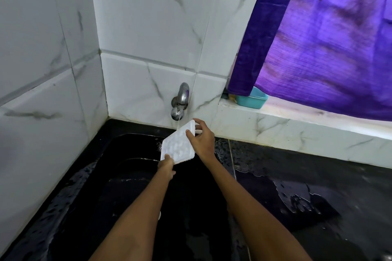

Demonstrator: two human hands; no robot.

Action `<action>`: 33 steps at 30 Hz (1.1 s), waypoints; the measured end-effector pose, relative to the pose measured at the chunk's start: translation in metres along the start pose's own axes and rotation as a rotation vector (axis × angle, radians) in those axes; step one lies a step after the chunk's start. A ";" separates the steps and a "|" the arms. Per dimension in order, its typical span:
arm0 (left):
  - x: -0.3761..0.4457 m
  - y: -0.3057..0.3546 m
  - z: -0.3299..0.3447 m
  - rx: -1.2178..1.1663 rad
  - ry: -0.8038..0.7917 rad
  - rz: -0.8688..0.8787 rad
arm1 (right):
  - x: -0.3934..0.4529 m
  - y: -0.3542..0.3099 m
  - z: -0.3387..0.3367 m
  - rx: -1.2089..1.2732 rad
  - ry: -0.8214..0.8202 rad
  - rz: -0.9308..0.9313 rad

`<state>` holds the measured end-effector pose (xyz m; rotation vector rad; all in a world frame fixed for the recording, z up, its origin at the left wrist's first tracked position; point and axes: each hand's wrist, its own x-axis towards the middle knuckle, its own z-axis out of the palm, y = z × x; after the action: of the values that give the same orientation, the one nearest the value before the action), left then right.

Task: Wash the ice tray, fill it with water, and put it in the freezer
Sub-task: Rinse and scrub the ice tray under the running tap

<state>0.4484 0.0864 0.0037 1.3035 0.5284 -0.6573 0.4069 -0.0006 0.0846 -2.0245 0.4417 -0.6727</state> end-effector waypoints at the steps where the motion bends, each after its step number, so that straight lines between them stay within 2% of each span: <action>1: 0.001 0.001 0.002 0.009 -0.004 -0.008 | 0.002 -0.001 -0.004 0.000 -0.013 -0.022; 6: 0.019 0.004 0.003 -0.021 0.015 -0.012 | 0.014 0.007 -0.018 0.059 -0.069 0.027; 9: 0.036 0.003 -0.013 0.024 0.141 0.013 | 0.020 0.018 -0.019 0.165 -0.057 0.141; 13: 0.052 0.011 -0.043 0.116 0.278 0.042 | 0.027 0.039 -0.011 0.334 -0.170 0.308; 19: 0.057 0.028 -0.088 0.226 0.477 0.115 | 0.026 0.070 0.029 0.018 -0.309 0.475; 22: 0.061 0.041 -0.114 0.150 0.527 0.094 | 0.017 0.073 0.054 -0.038 -0.452 0.554; 24: 0.058 0.047 -0.132 0.046 0.489 0.042 | 0.013 0.072 0.066 -0.086 -0.543 0.519; 26: 0.054 0.051 -0.146 -0.105 0.377 -0.046 | 0.011 0.069 0.073 -0.168 -0.560 0.420; 28: 0.053 0.050 -0.156 -0.236 0.186 -0.103 | 0.008 0.067 0.075 -0.269 -0.468 0.279; 30: 0.047 0.044 -0.154 -0.334 0.017 -0.076 | 0.004 0.068 0.071 -0.300 -0.356 0.175; 33: 0.038 0.032 -0.137 -0.320 -0.024 -0.029 | -0.002 0.074 0.059 -0.285 -0.262 0.048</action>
<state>0.4993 0.2198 -0.0267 0.9883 0.6066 -0.5843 0.4389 0.0021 -0.0044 -2.3249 0.4475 -0.3203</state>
